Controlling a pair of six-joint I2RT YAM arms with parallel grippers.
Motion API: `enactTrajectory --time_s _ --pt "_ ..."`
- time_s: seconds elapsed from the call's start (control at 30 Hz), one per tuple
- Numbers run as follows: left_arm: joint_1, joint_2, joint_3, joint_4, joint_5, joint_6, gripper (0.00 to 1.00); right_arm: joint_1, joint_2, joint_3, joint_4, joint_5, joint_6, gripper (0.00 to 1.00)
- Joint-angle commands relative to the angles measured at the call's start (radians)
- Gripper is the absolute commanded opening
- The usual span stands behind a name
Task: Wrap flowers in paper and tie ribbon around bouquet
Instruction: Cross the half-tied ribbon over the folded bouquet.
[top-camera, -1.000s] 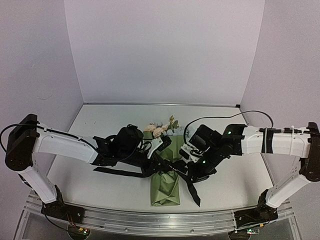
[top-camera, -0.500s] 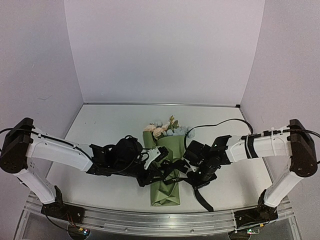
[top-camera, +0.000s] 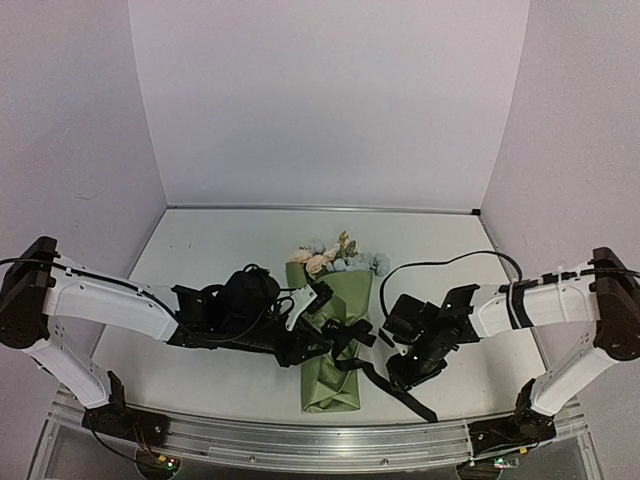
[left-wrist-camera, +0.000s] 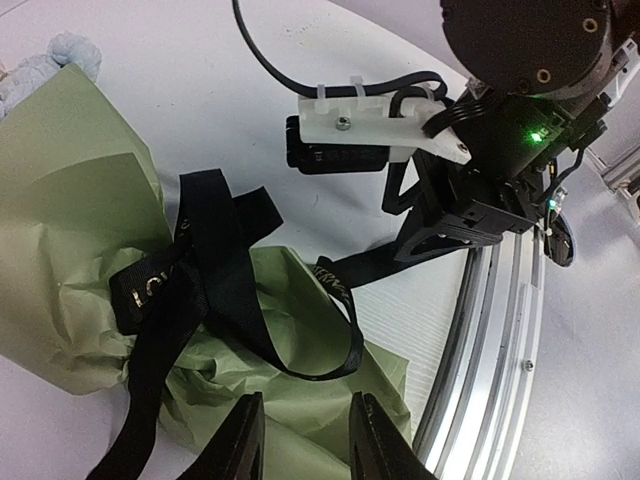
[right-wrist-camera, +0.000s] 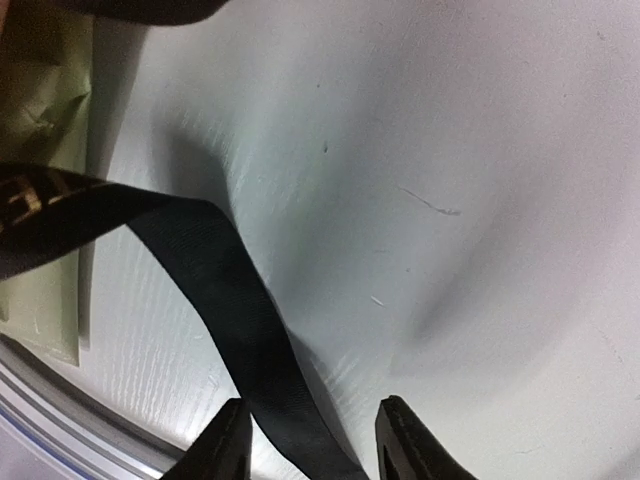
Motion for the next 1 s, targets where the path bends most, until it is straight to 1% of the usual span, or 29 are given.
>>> enactTrajectory --time_s 0.0,0.07,0.17,0.27,0.33,0.53,0.63,0.8,0.97 --pt "0.025 -0.021 0.052 0.036 0.021 -0.02 0.32 0.004 -0.113 -0.003 0.033 0.028 0.005 0.53" --pt "0.037 -0.017 0.053 0.04 0.042 -0.027 0.32 -0.016 -0.145 0.003 0.042 0.023 0.024 0.57" --pt "0.056 -0.017 0.048 0.059 0.067 -0.04 0.32 -0.071 -0.157 -0.003 0.113 -0.033 0.099 0.59" --pt "0.071 -0.014 0.051 0.072 0.093 -0.049 0.32 -0.136 -0.107 -0.035 0.303 -0.129 0.22 0.56" --pt "0.077 -0.012 0.053 0.071 0.099 -0.049 0.32 -0.153 -0.065 -0.044 0.402 -0.167 0.3 0.55" --pt "0.094 -0.016 0.051 0.067 0.12 -0.051 0.32 -0.182 0.02 -0.127 0.684 -0.153 0.487 0.52" --pt "0.098 -0.02 0.047 0.068 0.124 -0.053 0.32 -0.191 0.035 -0.168 0.764 -0.129 0.527 0.52" --pt "0.101 -0.02 0.044 0.068 0.134 -0.055 0.31 -0.191 0.033 -0.228 0.915 -0.11 0.568 0.48" --pt "0.106 -0.014 0.041 0.076 0.146 -0.06 0.31 -0.189 -0.038 -0.297 0.96 -0.087 0.556 0.48"
